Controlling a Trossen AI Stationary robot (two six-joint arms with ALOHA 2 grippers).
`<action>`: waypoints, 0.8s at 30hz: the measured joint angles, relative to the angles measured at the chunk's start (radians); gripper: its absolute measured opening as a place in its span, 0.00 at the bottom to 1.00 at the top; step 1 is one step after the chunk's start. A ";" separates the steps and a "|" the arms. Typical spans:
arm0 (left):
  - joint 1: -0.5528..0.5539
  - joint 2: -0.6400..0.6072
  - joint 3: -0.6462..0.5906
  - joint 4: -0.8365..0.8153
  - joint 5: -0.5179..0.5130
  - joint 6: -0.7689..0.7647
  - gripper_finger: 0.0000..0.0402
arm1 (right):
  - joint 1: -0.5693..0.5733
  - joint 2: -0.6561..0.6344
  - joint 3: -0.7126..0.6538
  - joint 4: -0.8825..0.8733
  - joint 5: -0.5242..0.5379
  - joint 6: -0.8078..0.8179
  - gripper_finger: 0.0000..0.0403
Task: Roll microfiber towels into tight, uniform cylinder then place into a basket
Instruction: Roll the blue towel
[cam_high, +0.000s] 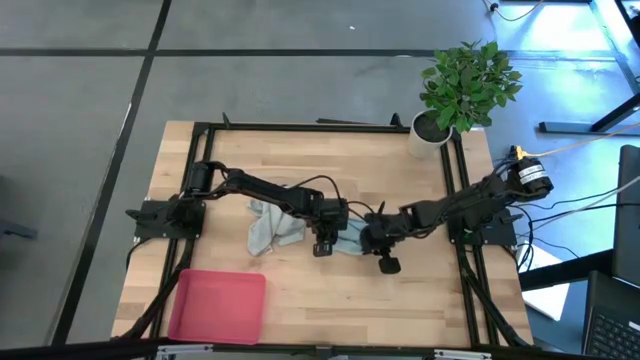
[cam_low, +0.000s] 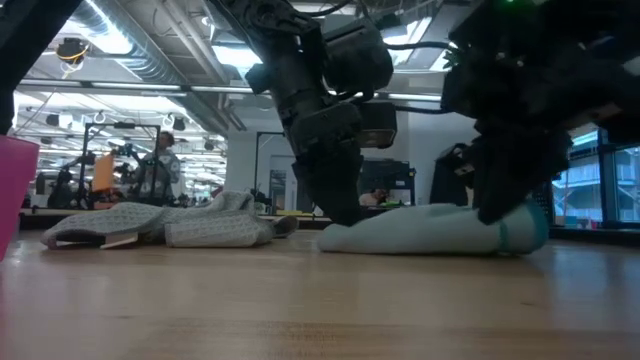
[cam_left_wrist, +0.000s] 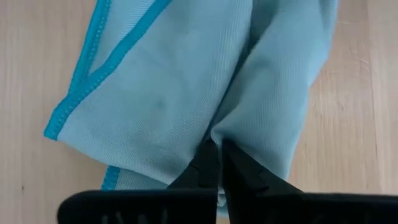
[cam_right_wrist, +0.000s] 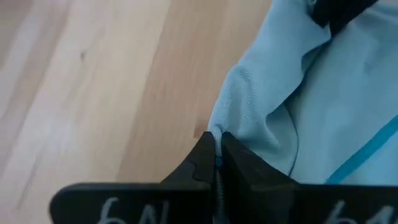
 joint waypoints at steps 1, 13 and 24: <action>0.000 0.000 0.000 -0.001 0.001 0.000 0.00 | -0.005 -0.001 0.012 -0.015 0.000 0.001 0.03; 0.000 0.000 0.000 -0.001 0.005 0.023 0.00 | -0.087 -0.002 0.114 -0.209 0.011 0.148 0.03; -0.001 0.000 0.001 0.017 0.005 0.026 0.00 | -0.098 -0.003 0.111 -0.317 -0.139 0.145 0.03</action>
